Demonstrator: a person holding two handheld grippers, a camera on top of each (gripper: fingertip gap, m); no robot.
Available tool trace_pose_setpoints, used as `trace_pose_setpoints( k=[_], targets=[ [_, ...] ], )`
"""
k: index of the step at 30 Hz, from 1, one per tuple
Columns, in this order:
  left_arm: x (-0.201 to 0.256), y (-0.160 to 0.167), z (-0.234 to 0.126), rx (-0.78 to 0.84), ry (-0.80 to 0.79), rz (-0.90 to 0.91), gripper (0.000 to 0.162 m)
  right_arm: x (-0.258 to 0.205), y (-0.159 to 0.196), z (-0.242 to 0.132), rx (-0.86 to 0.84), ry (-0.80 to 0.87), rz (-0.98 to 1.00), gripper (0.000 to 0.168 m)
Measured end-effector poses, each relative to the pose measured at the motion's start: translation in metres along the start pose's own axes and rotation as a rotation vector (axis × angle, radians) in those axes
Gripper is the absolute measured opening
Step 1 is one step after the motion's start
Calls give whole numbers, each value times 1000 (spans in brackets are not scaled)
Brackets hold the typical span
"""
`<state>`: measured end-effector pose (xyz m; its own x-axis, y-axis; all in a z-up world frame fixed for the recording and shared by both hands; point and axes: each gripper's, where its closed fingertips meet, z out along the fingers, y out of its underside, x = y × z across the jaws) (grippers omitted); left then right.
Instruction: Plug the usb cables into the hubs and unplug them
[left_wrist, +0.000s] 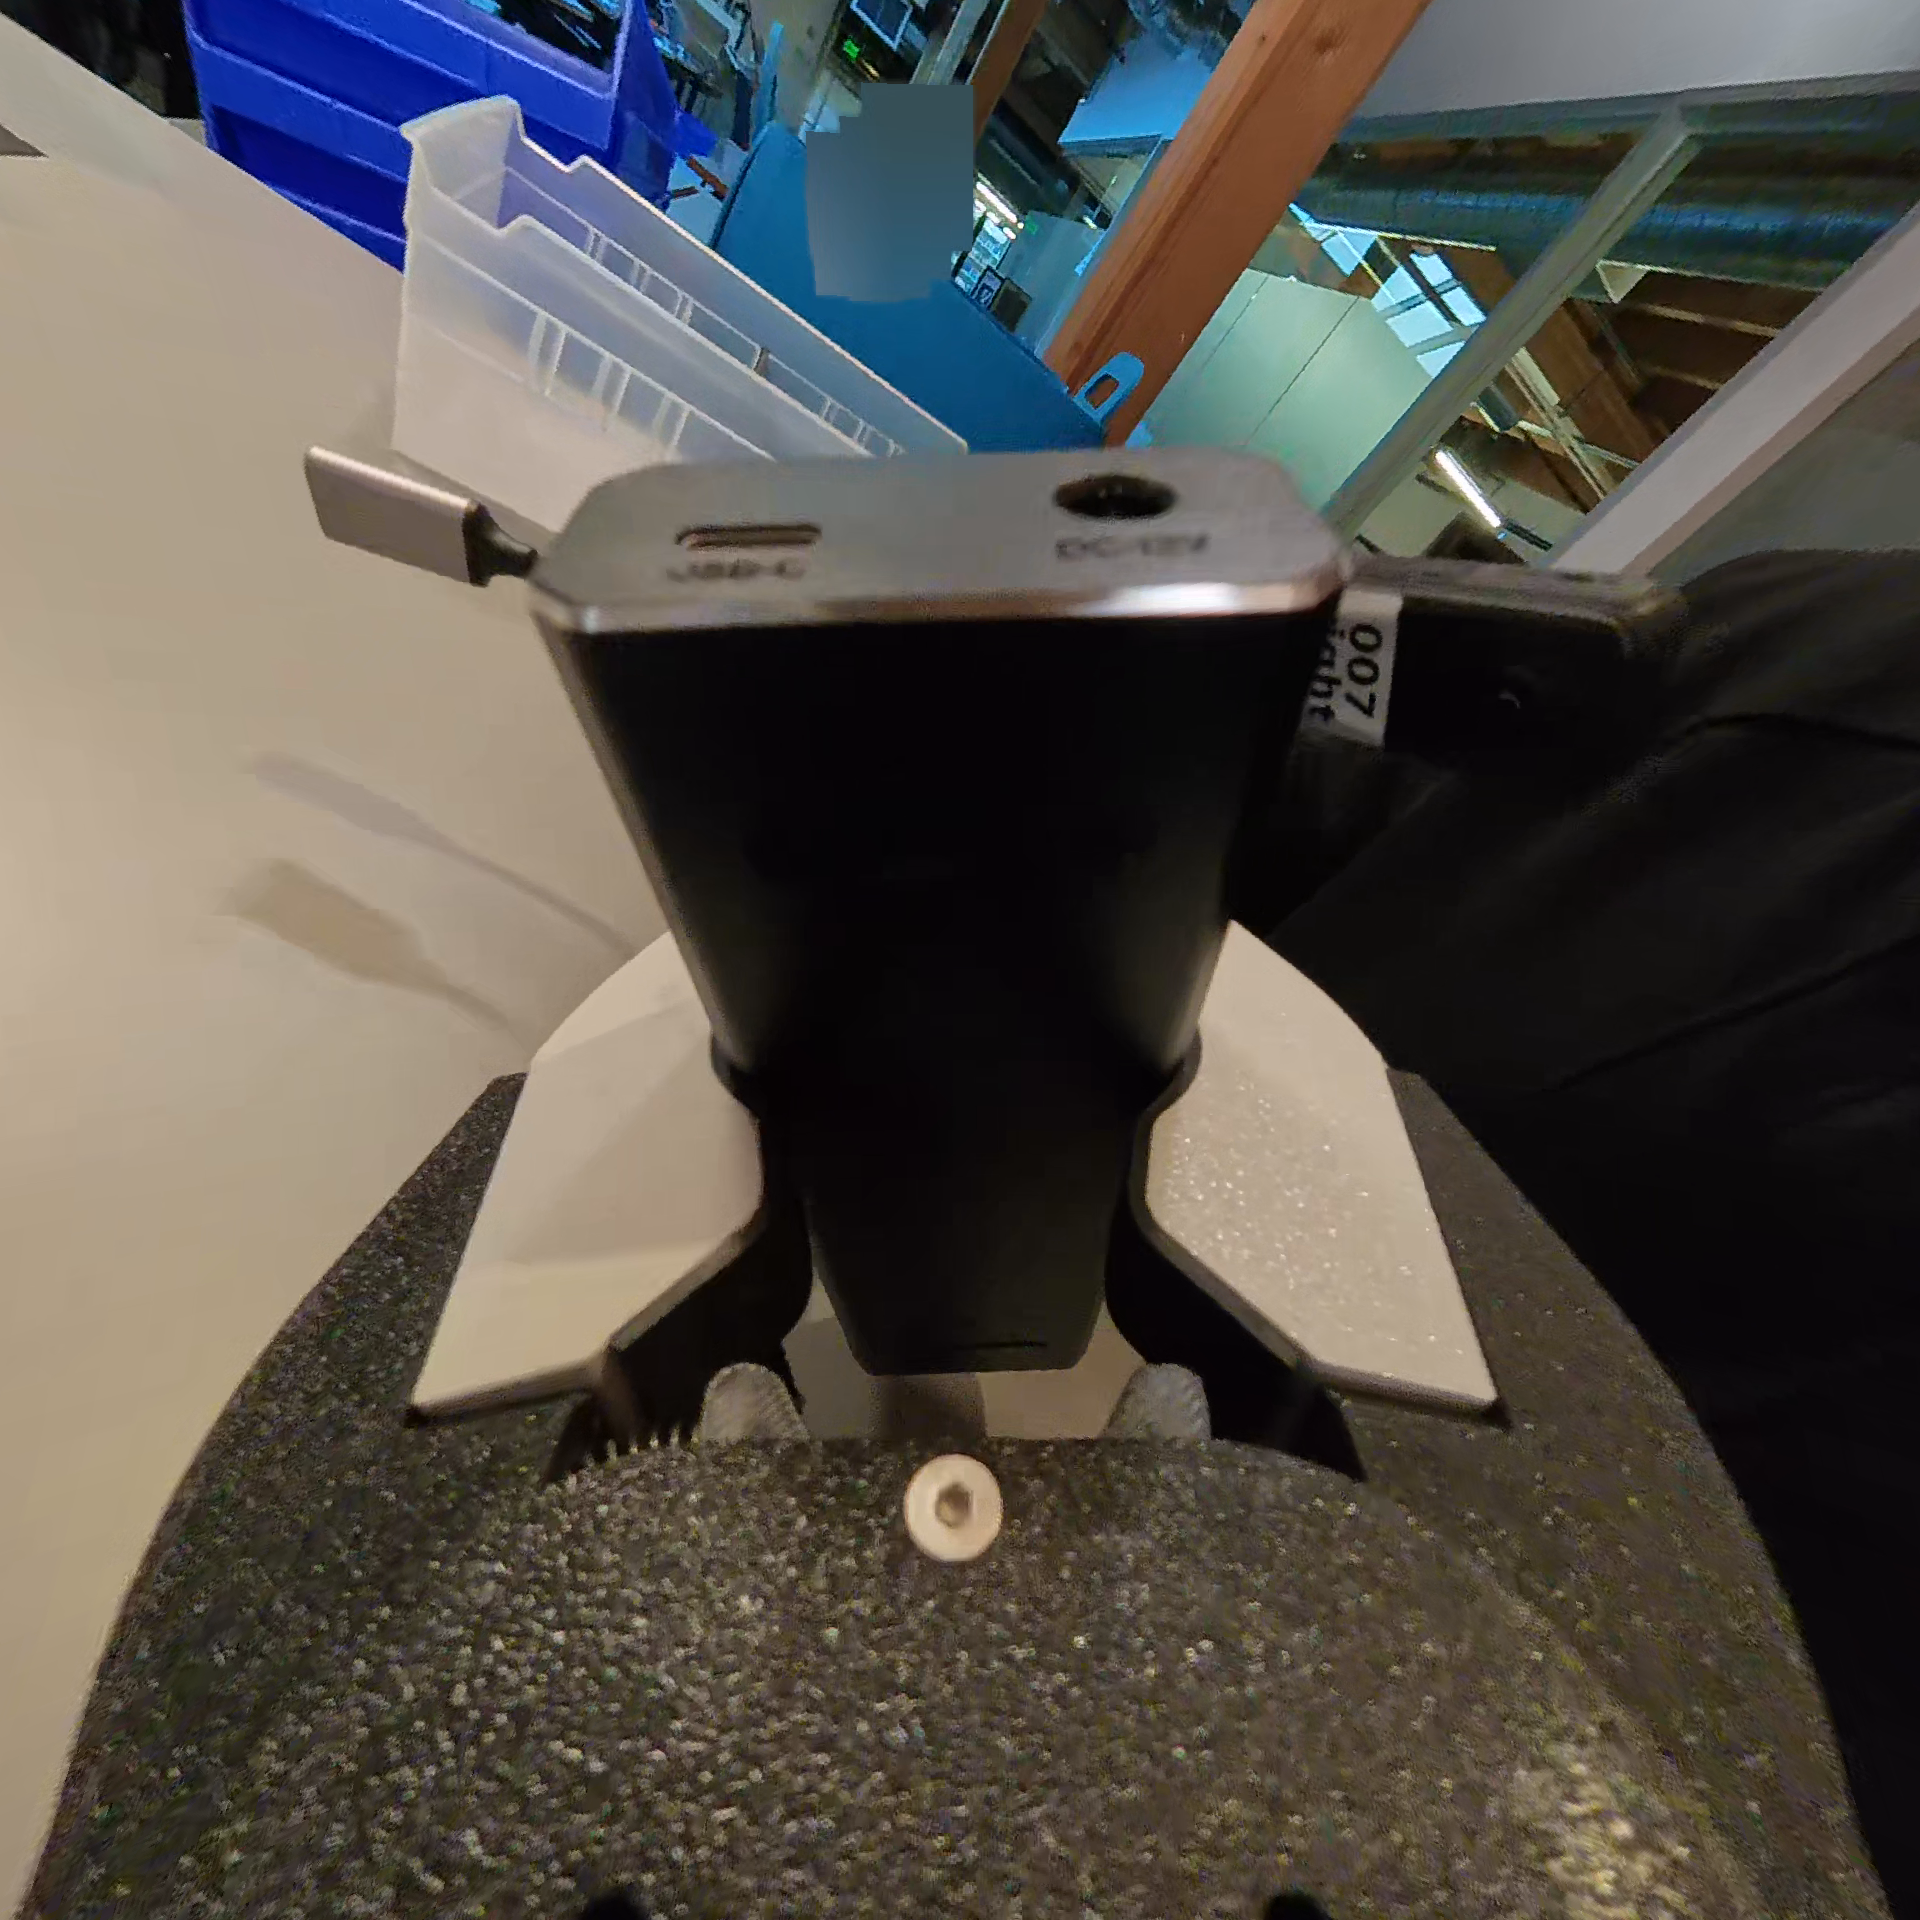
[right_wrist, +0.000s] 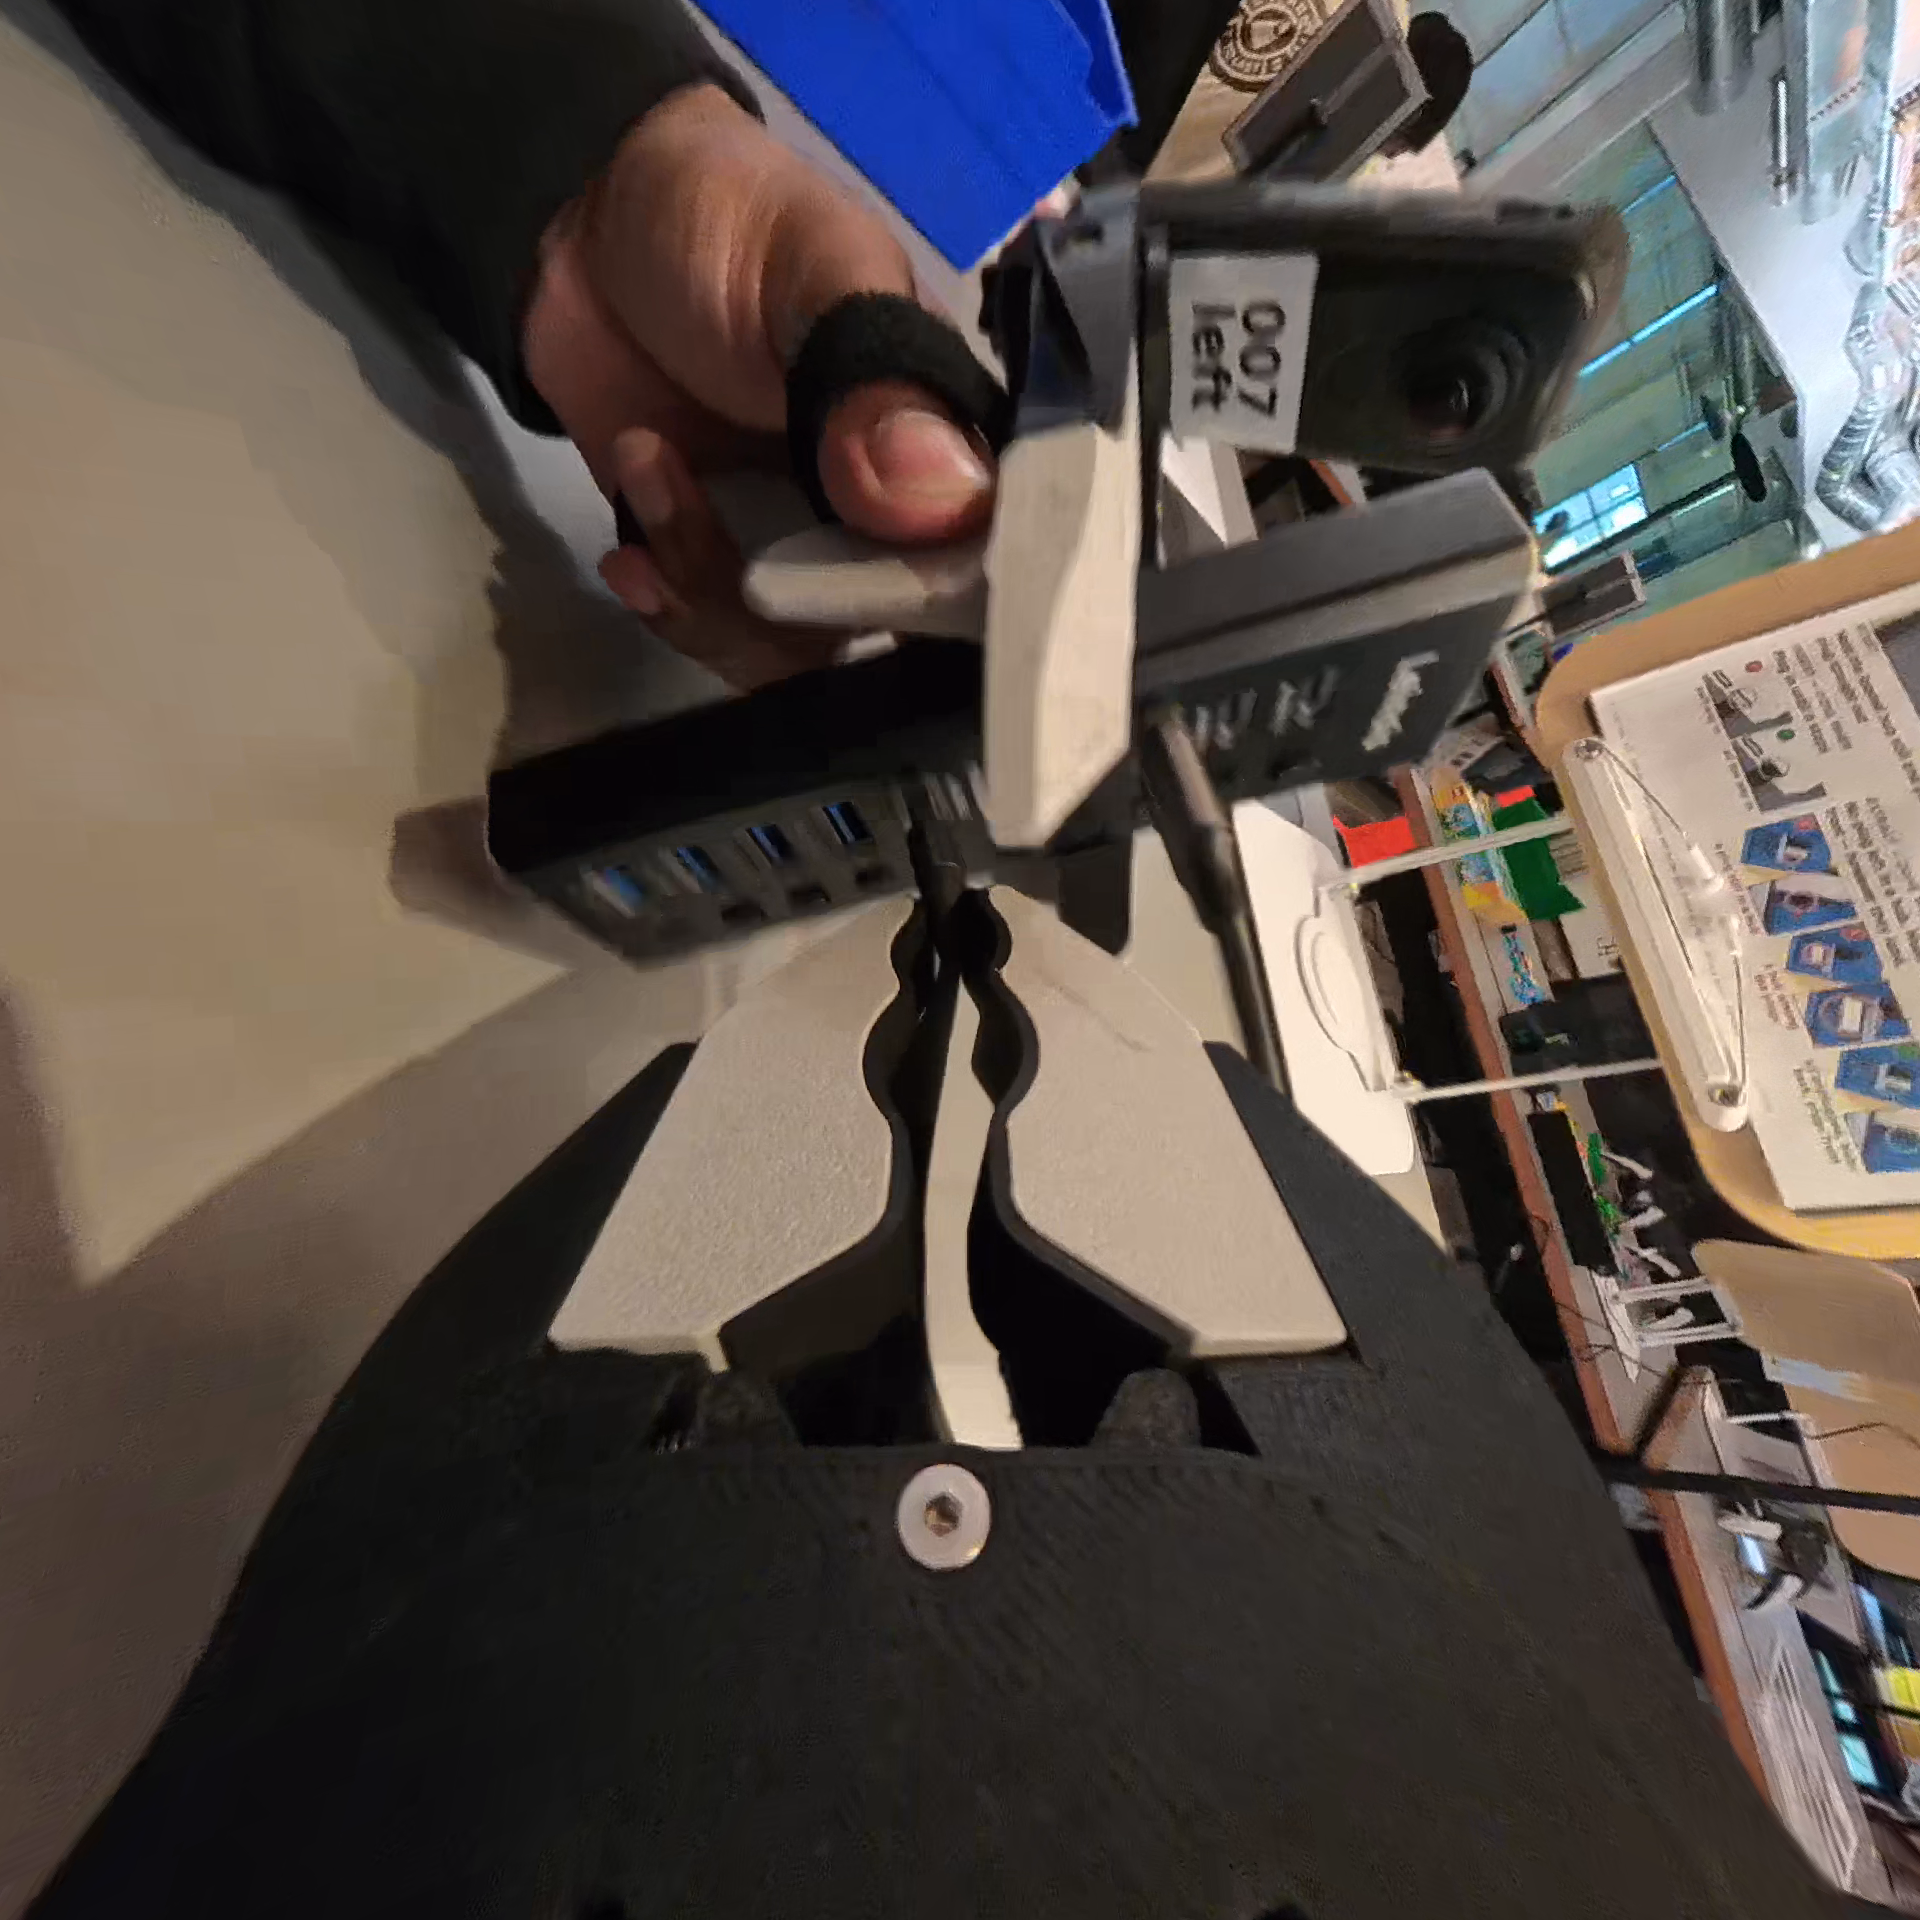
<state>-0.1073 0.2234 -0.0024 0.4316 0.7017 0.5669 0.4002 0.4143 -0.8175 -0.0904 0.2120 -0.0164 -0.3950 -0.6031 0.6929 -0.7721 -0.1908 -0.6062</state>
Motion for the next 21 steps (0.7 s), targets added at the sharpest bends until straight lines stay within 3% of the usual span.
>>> trace_pose_setpoints(
  k=[3, 6, 9, 15, 21],
  targets=[
    [-5, -21, -34, 113, -12, -37, 72, 55, 49, -33, -21, 136, 207, 4],
    [-20, -46, -55, 237, -65, -53, 72, 41, 31, -26, -20, 102, 98, 5],
    [-29, -35, -61, 219, -122, -57, 71, 25, 15, -16, 23, 58, 112, 5],
    [-35, -18, -52, 129, -187, -18, 72, 34, 34, -26, 5, 111, 196, 5],
    [-25, 0, -51, 79, -220, 31, 72, 45, 38, -61, -63, 208, 308, 5]
  ],
)
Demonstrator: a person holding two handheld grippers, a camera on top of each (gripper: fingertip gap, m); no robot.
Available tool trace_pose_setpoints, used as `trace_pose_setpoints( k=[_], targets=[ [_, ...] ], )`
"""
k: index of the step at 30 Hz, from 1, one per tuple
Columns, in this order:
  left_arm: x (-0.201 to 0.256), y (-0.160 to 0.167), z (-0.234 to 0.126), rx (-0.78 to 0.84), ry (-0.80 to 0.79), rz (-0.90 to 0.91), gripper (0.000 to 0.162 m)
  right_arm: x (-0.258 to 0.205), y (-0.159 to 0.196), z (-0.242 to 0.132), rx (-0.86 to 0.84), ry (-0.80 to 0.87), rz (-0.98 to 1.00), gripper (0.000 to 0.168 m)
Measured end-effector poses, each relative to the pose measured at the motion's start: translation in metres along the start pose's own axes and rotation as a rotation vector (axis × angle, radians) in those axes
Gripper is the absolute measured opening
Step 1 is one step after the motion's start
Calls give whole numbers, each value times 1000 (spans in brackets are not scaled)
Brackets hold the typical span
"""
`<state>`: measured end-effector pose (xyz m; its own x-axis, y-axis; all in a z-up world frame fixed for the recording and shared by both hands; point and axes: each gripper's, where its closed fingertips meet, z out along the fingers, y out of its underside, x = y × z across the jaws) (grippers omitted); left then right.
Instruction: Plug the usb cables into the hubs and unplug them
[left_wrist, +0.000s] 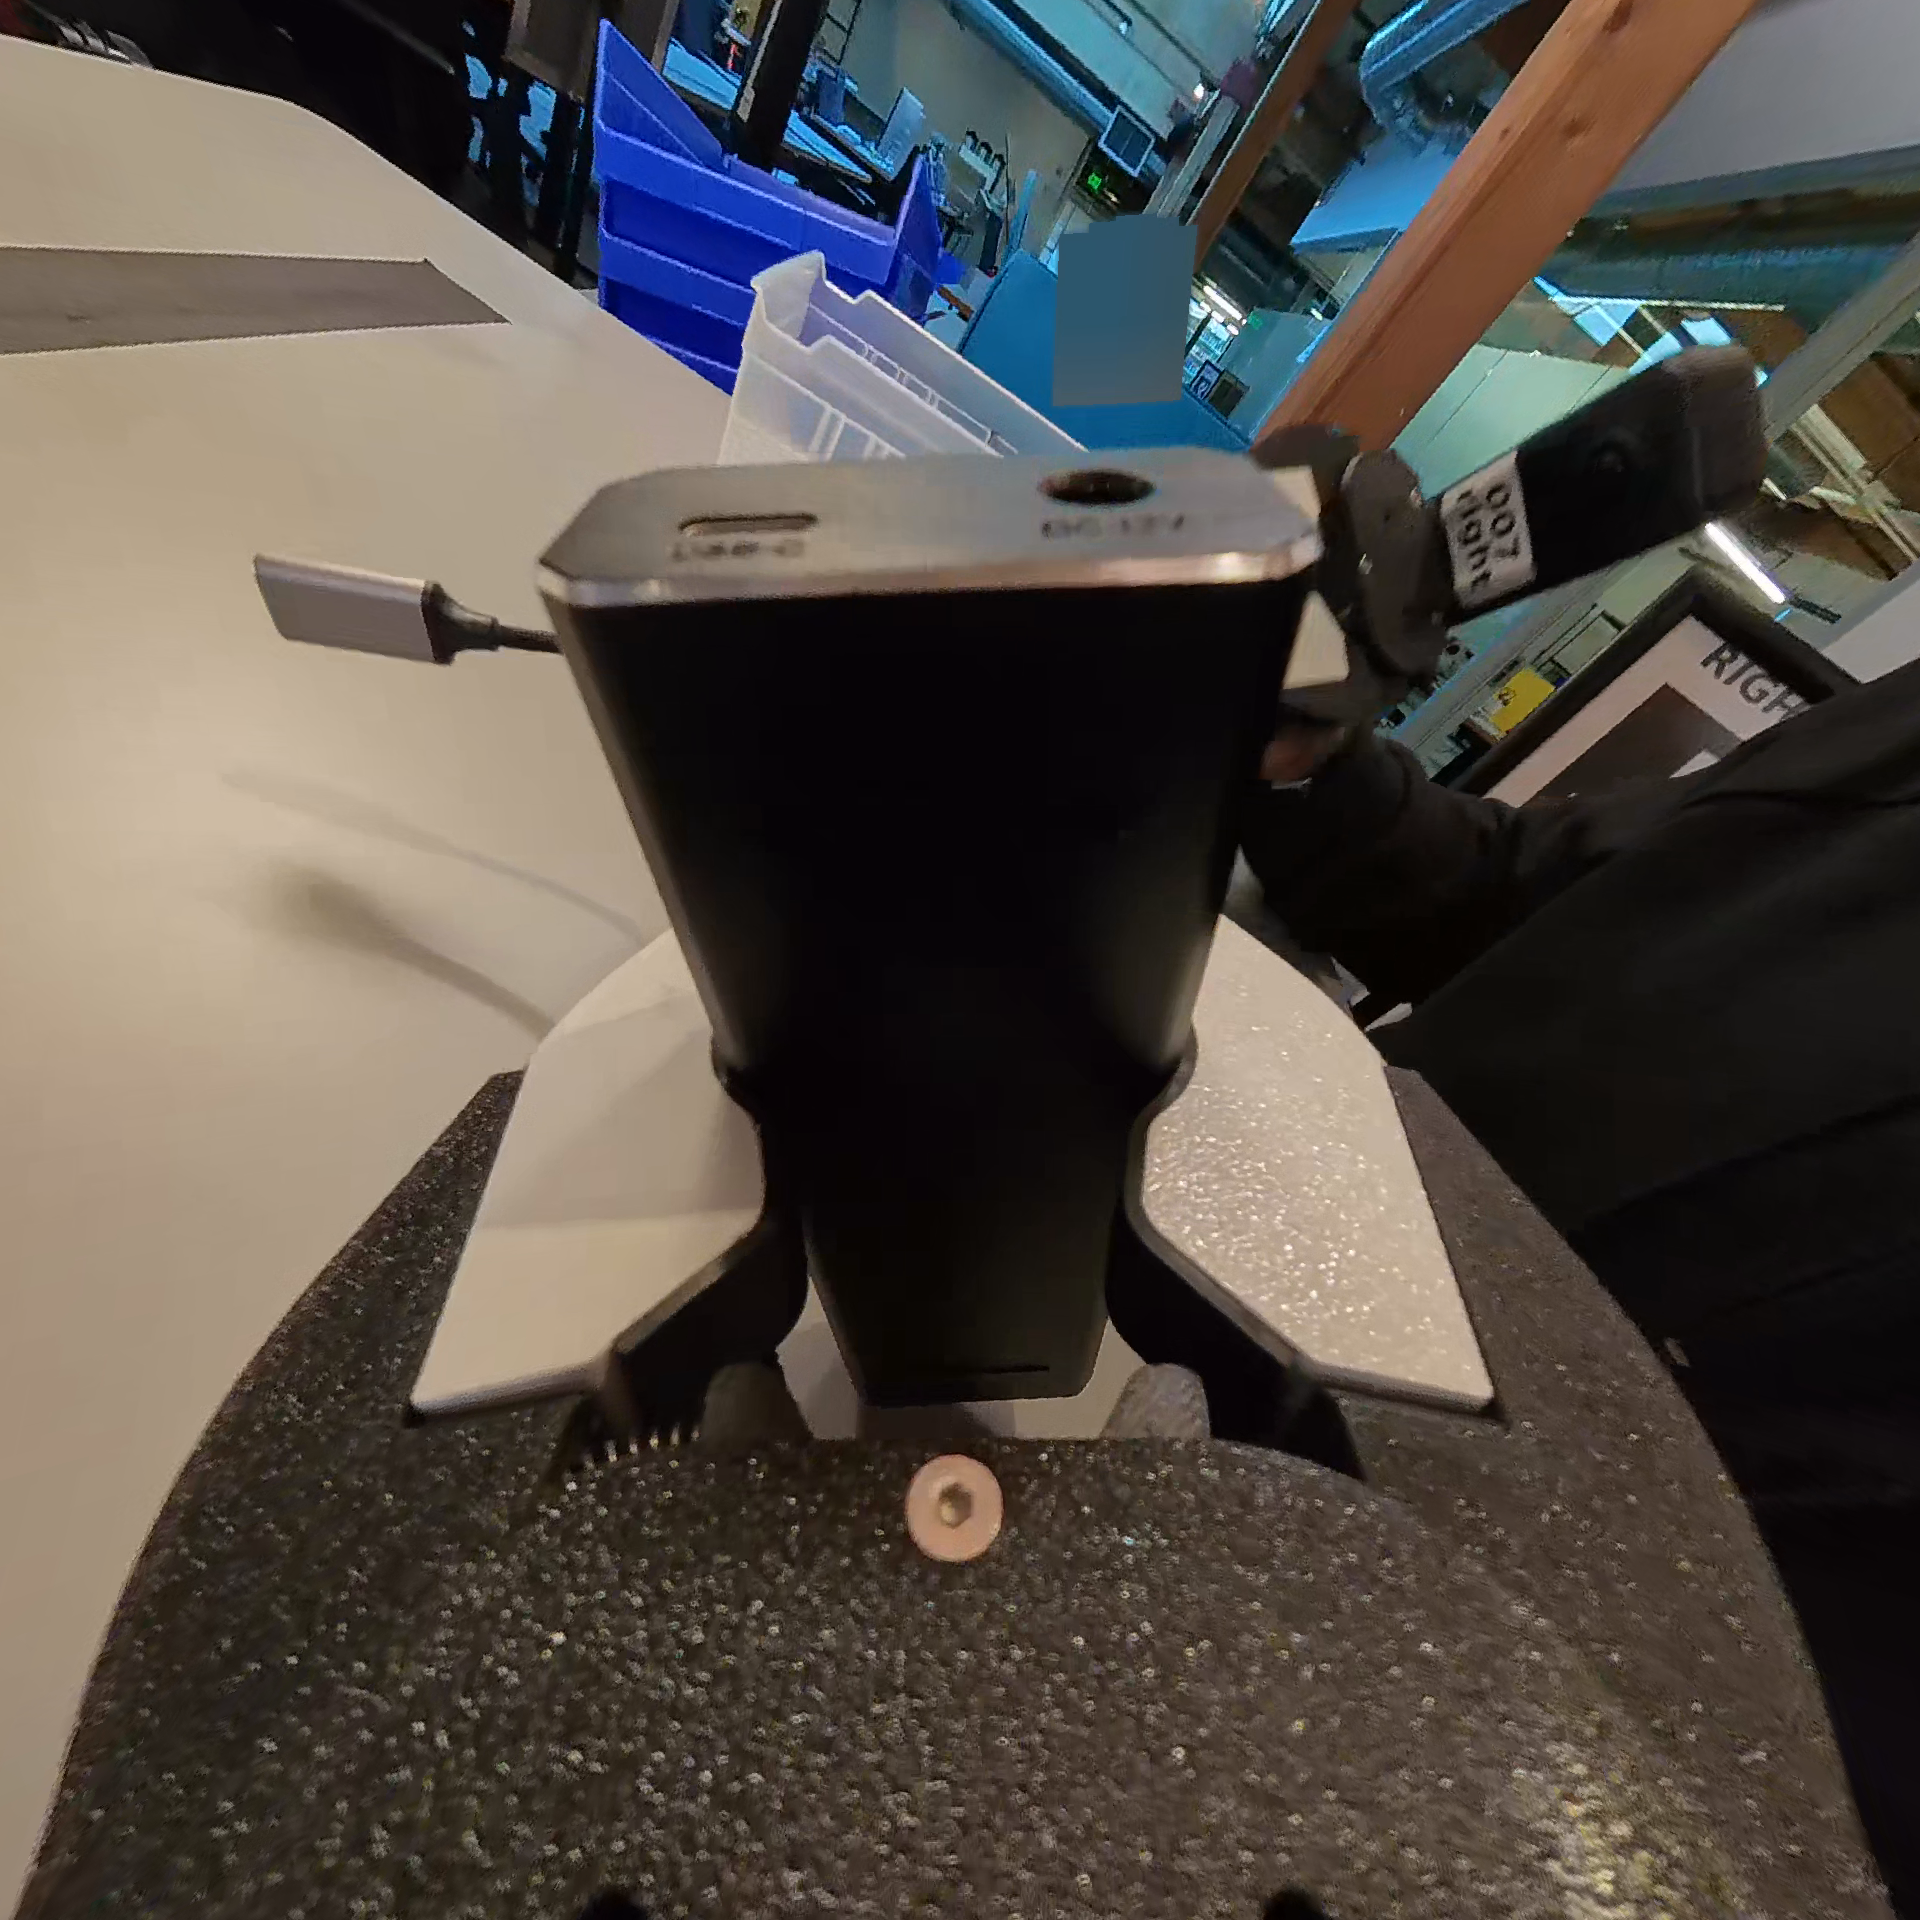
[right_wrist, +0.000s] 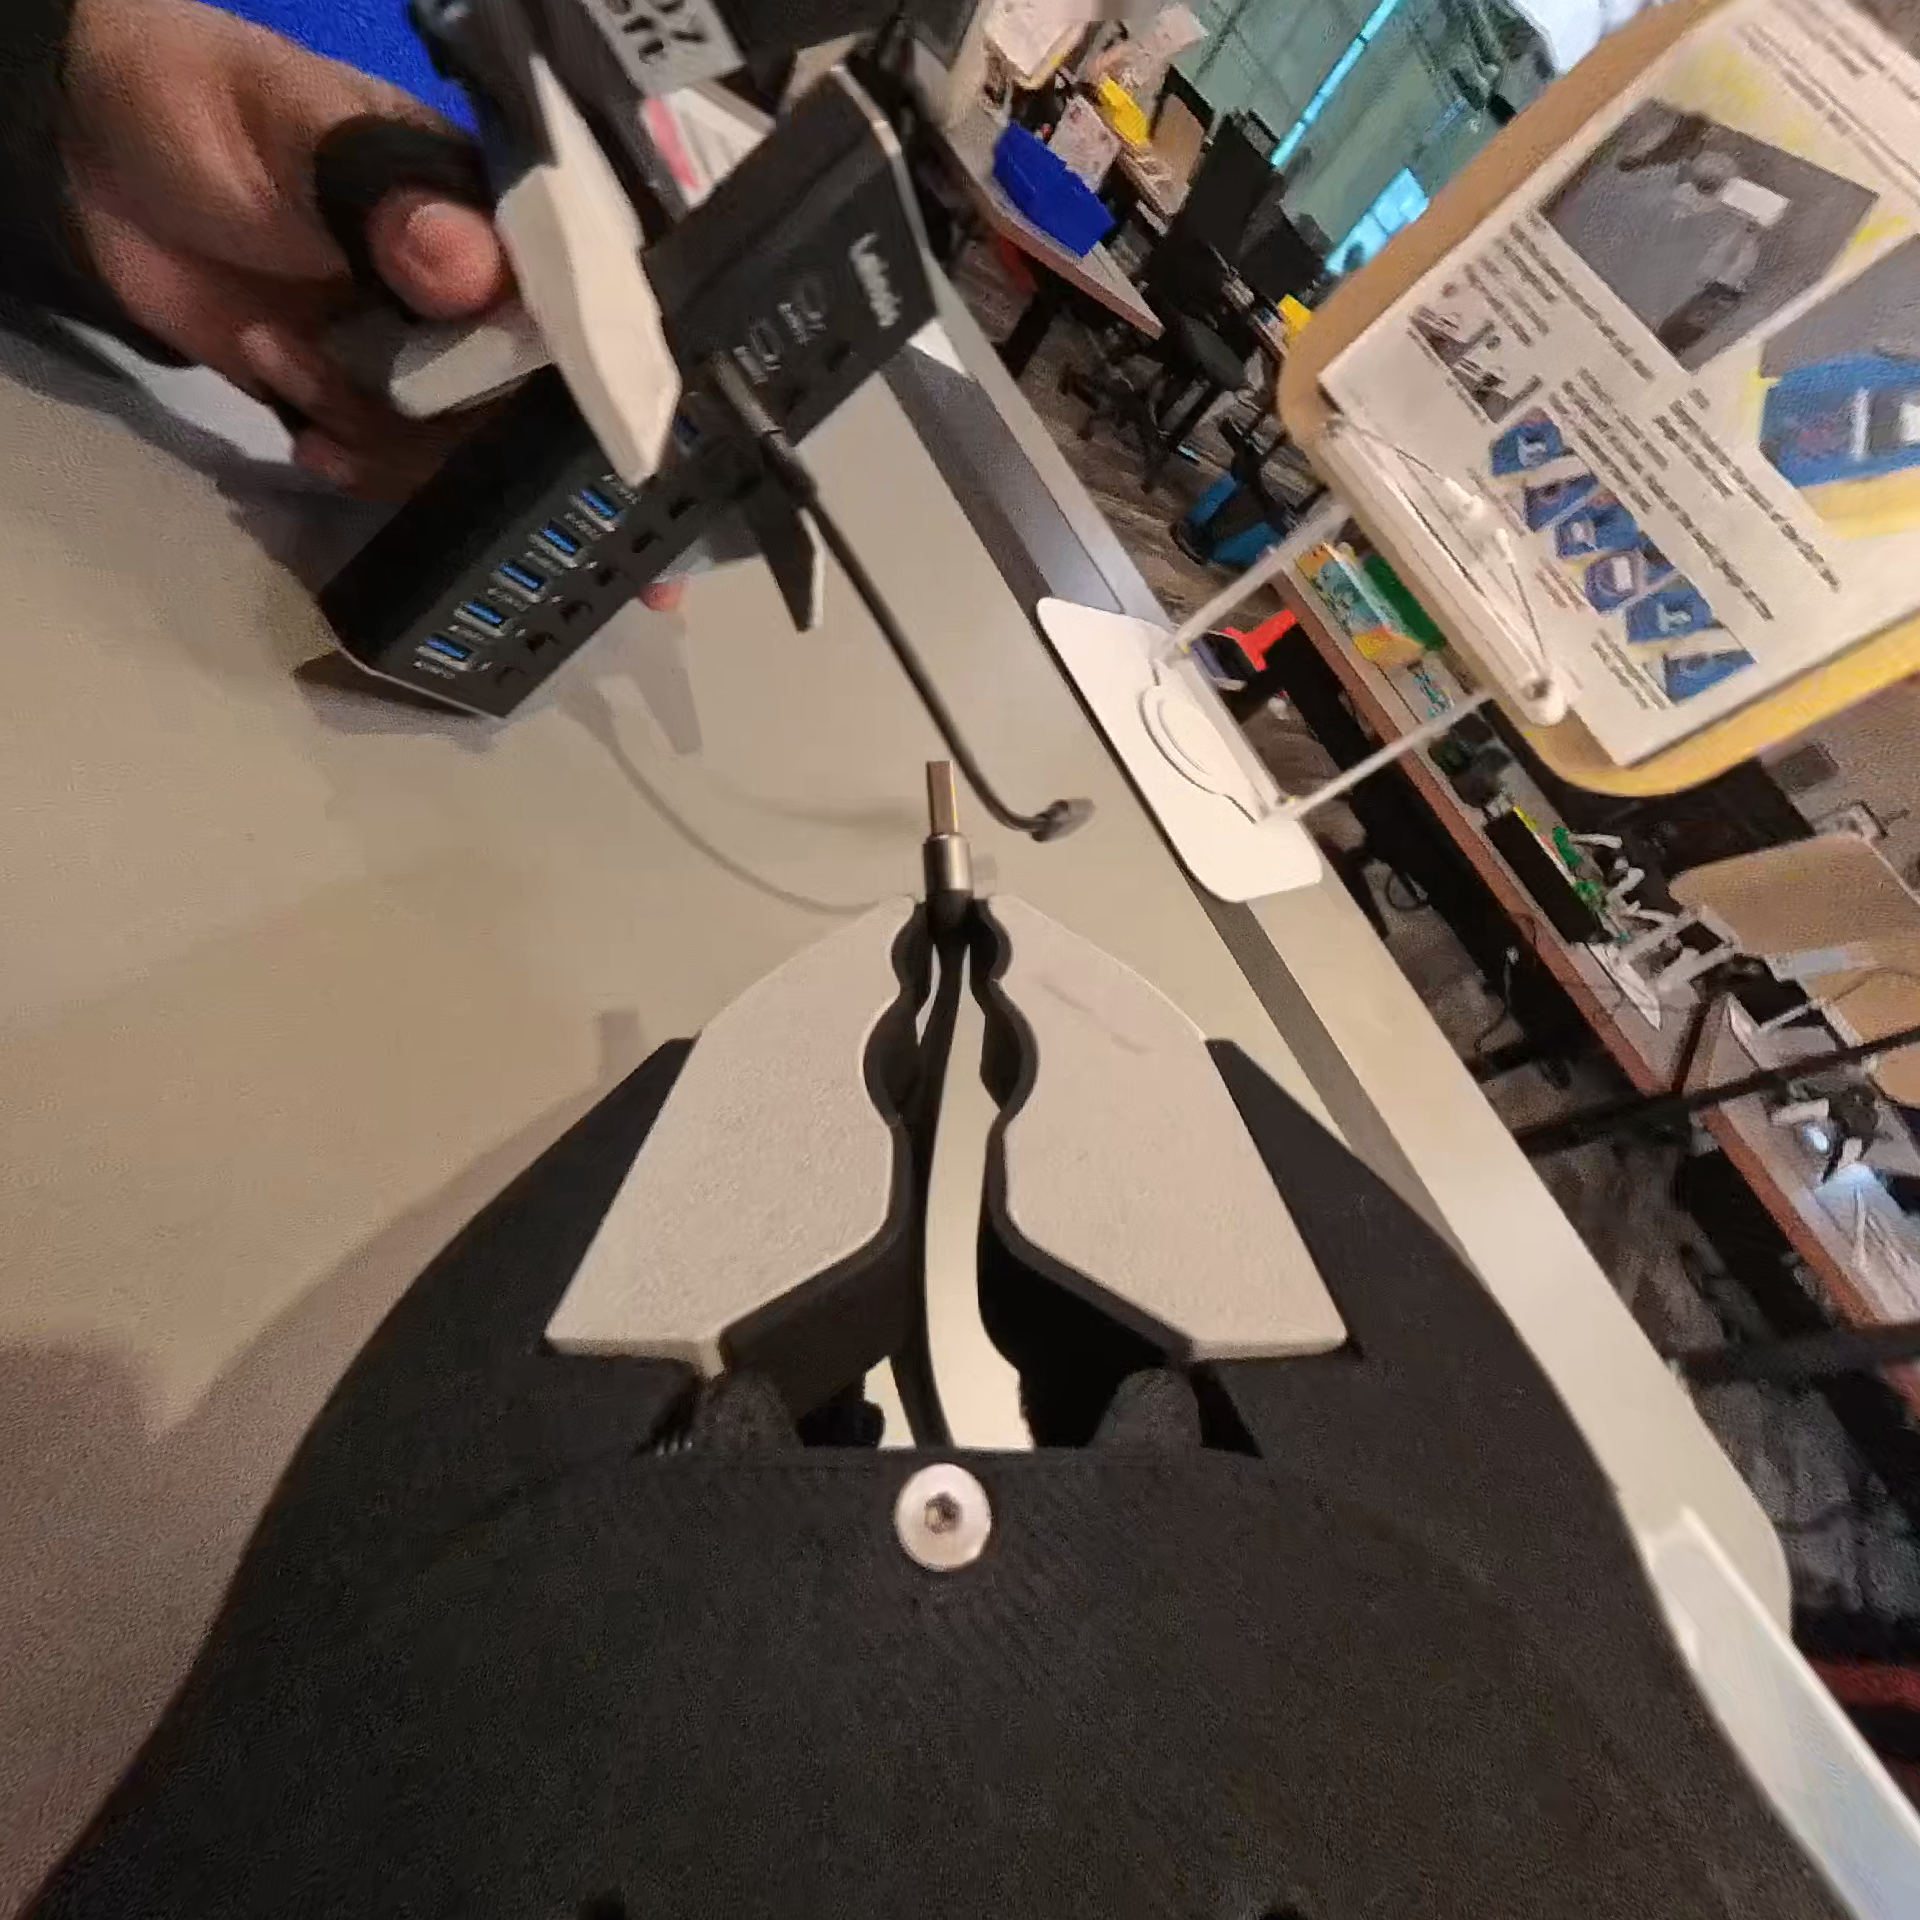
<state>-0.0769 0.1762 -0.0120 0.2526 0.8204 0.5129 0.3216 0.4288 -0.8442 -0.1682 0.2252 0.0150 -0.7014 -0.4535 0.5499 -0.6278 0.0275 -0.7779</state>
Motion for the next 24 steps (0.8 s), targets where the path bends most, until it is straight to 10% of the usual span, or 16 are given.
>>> trace_pose_setpoints(
  k=[5, 11, 19, 24],
  targets=[
    [9, 12, -9, 3, 18, -18, 71, 67, 2, -84, -55, 206, 286, 5],
    [13, 15, -13, 12, 23, -23, 71, 145, 103, -203, -339, 525, 519, 5],
    [20, 19, -7, -4, 33, -12, 71, 98, 199, -192, -587, 230, 519, 6],
    [19, 18, -9, -3, 10, 6, 72, 106, 190, -193, -606, 282, 449, 18]
  ],
)
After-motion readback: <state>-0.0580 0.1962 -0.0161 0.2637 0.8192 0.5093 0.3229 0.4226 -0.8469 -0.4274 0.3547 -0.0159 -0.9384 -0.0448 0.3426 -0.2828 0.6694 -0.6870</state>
